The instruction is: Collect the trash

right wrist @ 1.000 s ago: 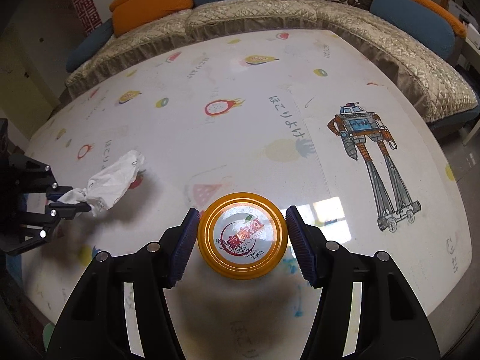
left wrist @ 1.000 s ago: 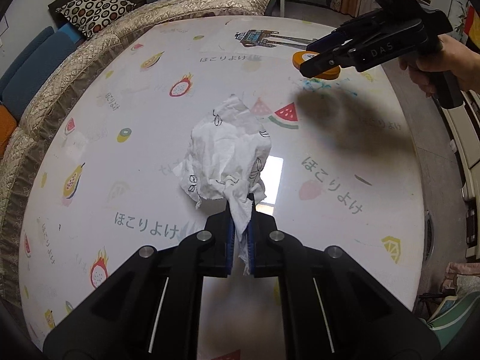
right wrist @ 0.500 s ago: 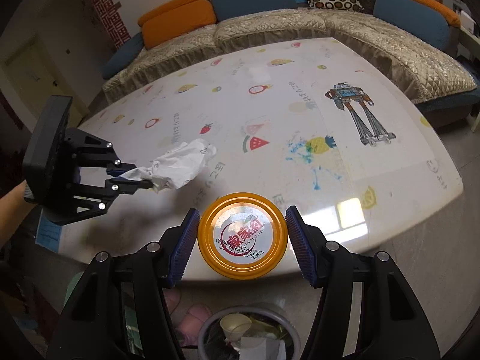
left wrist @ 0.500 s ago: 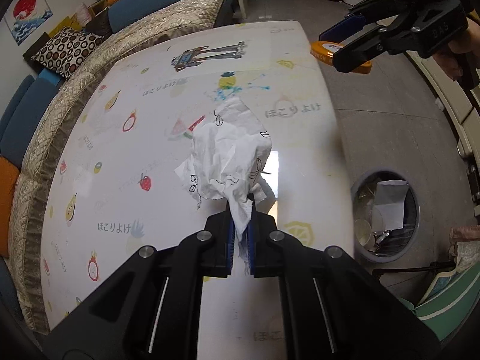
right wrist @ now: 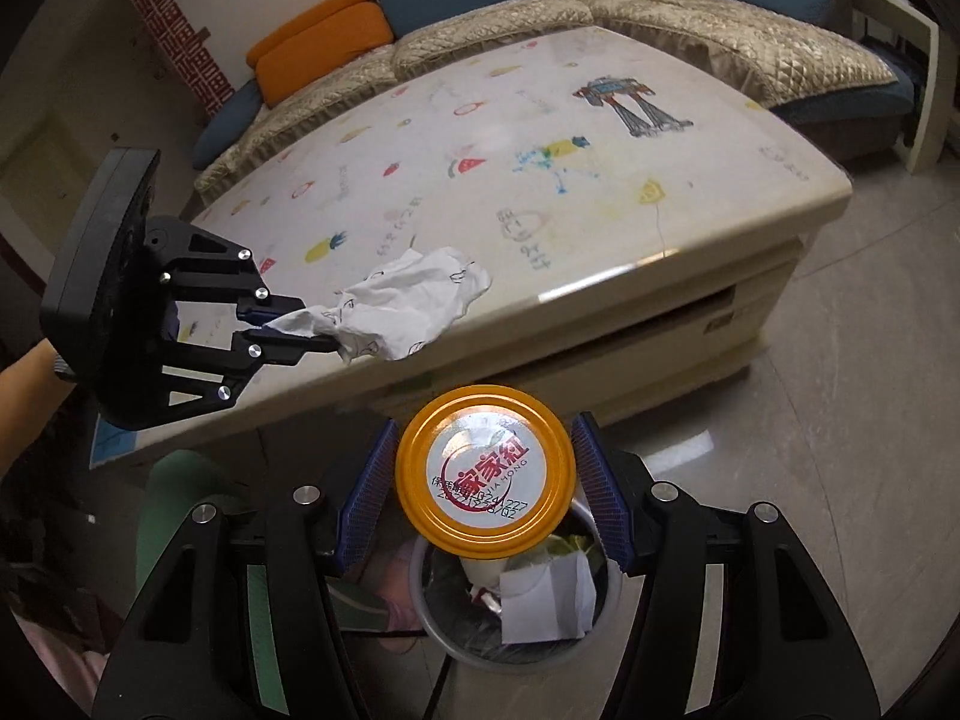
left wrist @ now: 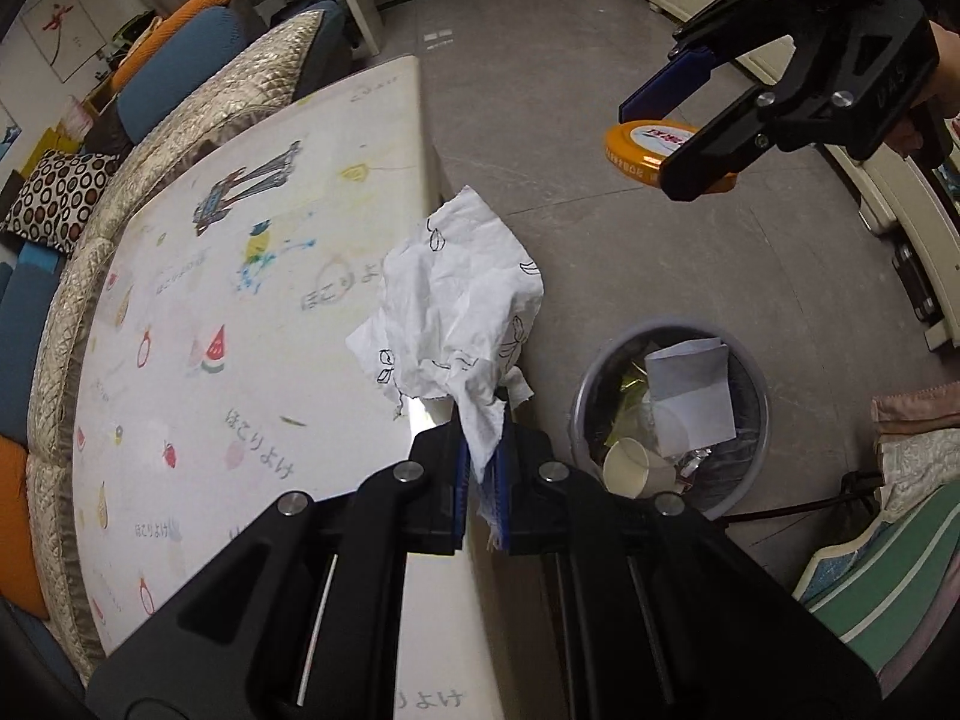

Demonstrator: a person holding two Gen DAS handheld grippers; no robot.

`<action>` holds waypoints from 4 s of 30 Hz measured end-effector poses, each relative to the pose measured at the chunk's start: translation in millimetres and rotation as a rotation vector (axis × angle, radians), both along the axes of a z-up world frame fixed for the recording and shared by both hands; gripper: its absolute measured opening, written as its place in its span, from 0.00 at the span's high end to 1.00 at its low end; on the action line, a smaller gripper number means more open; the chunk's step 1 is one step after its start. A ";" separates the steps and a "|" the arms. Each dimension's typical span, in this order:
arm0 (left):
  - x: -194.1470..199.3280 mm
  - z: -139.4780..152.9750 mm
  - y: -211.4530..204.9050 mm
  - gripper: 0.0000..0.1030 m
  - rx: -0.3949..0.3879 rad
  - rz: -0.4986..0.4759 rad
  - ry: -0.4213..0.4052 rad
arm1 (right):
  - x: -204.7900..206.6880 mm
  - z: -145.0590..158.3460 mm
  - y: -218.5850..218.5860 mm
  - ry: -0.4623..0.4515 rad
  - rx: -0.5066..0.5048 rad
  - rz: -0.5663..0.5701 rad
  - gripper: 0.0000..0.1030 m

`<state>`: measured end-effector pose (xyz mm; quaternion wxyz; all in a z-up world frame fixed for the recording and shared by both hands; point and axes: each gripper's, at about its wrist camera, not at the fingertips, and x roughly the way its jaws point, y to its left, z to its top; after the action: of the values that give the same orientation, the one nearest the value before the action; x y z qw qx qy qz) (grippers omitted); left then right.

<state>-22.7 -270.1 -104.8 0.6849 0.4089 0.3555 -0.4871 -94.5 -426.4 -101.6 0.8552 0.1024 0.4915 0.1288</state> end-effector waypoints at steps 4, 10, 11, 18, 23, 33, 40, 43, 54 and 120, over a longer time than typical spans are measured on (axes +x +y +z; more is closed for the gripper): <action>-27.2 -19.5 -16.8 0.95 0.027 -0.057 0.032 | -26.0 -26.1 -7.7 0.041 0.023 -0.027 0.42; -58.6 -57.3 -38.0 0.95 0.072 -0.118 0.101 | -54.8 -73.8 -14.9 0.123 0.059 -0.056 0.42; -62.7 -65.3 -40.5 0.95 0.085 -0.128 0.116 | -57.3 -81.9 -16.3 0.139 0.065 -0.062 0.42; -84.4 -121.1 -48.9 0.95 0.166 -0.164 0.189 | -71.9 -134.1 -20.4 0.226 0.108 -0.087 0.42; -90.5 -161.8 -49.9 0.95 0.247 -0.181 0.227 | -75.4 -178.5 -14.7 0.302 0.121 -0.089 0.42; -91.2 -197.5 -53.6 0.88 0.308 -0.178 0.280 | -69.2 -236.0 -6.5 0.396 0.135 -0.080 0.41; -97.0 -200.9 -56.5 0.47 0.299 -0.195 0.270 | -70.6 -249.6 -6.4 0.426 0.130 -0.090 0.24; -99.2 -198.9 -56.7 0.47 0.300 -0.203 0.265 | -72.0 -247.2 -8.7 0.423 0.136 -0.095 0.23; -97.6 -170.0 -53.8 0.43 0.231 -0.184 0.246 | -77.2 -223.6 -23.1 0.369 0.158 -0.130 0.23; -1.6 92.0 388.7 0.06 -0.527 1.375 -0.518 | 123.8 30.1 350.5 -0.304 -0.007 0.337 0.13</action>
<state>-24.3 118.7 -12.8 0.9687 0.0214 0.2304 0.0898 29.2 -76.0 -71.5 0.8861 -0.0049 0.3678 0.2820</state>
